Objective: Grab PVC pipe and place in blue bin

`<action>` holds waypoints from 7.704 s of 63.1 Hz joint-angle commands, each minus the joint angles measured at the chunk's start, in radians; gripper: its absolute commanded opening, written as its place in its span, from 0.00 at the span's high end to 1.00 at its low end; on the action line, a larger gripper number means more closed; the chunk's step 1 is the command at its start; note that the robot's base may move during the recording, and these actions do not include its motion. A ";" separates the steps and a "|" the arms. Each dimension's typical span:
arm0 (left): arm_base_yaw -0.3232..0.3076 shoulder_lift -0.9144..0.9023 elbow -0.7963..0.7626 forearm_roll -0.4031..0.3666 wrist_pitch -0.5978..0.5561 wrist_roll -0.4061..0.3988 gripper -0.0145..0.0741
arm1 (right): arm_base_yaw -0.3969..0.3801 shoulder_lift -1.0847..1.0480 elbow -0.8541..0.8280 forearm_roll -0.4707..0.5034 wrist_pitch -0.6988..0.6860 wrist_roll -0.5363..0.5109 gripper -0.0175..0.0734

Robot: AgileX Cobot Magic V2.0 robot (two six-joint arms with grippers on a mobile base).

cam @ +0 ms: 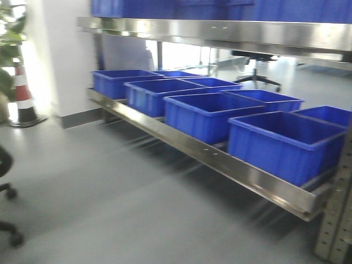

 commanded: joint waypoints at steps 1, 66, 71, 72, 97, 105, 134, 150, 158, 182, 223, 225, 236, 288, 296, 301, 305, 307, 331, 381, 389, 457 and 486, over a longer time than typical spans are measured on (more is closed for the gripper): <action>0.002 -0.005 -0.001 -0.001 -0.026 -0.004 0.96 | 0.001 -0.007 0.000 -0.004 -0.024 -0.004 0.99; 0.002 -0.005 -0.001 -0.001 -0.026 -0.004 0.96 | 0.001 -0.007 0.000 -0.004 -0.024 -0.004 0.99; 0.002 -0.005 -0.001 -0.001 -0.026 -0.004 0.96 | 0.001 -0.007 0.000 -0.004 -0.024 -0.004 0.99; 0.002 -0.005 -0.001 -0.001 -0.026 -0.004 0.96 | 0.001 -0.007 0.000 -0.004 -0.024 -0.004 0.99; 0.002 -0.005 -0.001 -0.001 -0.026 -0.004 0.96 | 0.001 -0.007 0.000 -0.004 -0.024 -0.004 0.99; 0.002 -0.005 -0.001 -0.001 -0.026 -0.004 0.96 | 0.001 -0.007 0.000 -0.004 -0.024 -0.004 0.99; 0.002 -0.005 -0.001 -0.001 -0.026 -0.004 0.96 | 0.001 -0.007 0.000 -0.004 -0.024 -0.004 0.99; 0.002 -0.005 -0.001 -0.001 -0.026 -0.004 0.96 | 0.001 -0.007 0.000 -0.004 -0.024 -0.004 0.99; 0.002 -0.005 -0.001 -0.001 -0.026 -0.004 0.96 | 0.001 -0.007 0.000 -0.004 -0.024 -0.004 0.99; 0.002 -0.005 -0.001 -0.001 -0.026 -0.004 0.96 | 0.001 -0.007 0.000 -0.004 -0.024 -0.004 0.99; 0.002 -0.005 -0.001 -0.001 -0.026 -0.004 0.96 | 0.001 -0.007 0.000 -0.004 -0.024 -0.004 0.99; 0.002 -0.005 -0.001 -0.001 -0.026 -0.004 0.96 | 0.001 -0.007 0.000 -0.004 -0.024 -0.004 0.99; 0.002 -0.005 -0.001 -0.001 -0.026 -0.004 0.96 | 0.001 -0.007 0.000 -0.004 -0.024 -0.004 0.99; -0.185 0.253 -0.239 0.027 -0.021 0.004 0.96 | 0.144 0.176 -0.173 -0.027 -0.157 -0.004 0.99; -0.273 0.394 -0.346 0.028 -0.023 0.004 0.96 | 0.217 0.300 -0.257 -0.027 -0.159 -0.004 0.99; -0.314 0.504 -0.439 0.028 -0.041 0.004 0.96 | 0.267 0.385 -0.310 -0.027 -0.185 -0.004 0.99; -0.338 0.579 -0.507 0.026 -0.067 0.004 0.96 | 0.298 0.446 -0.341 -0.027 -0.242 -0.004 0.99; -0.347 0.611 -0.539 0.026 -0.076 0.004 0.96 | 0.310 0.472 -0.355 -0.027 -0.289 -0.004 0.99; -0.356 0.964 -0.832 0.026 -0.086 0.004 0.96 | 0.339 0.765 -0.483 -0.024 -0.447 -0.004 0.99; -0.356 1.032 -0.832 0.026 -0.027 0.004 0.35 | 0.339 0.781 -0.484 0.039 -0.321 -0.004 0.40; -0.356 1.022 -0.832 0.026 -0.027 0.004 0.35 | 0.339 0.759 -0.487 0.039 -0.324 -0.004 0.40; -0.260 0.426 -0.682 0.041 0.360 -0.036 0.96 | 0.330 0.396 -0.484 0.039 0.176 0.001 0.99; -0.260 0.018 -0.044 0.048 0.174 -0.038 0.96 | 0.330 0.195 -0.022 0.039 -0.126 0.001 0.99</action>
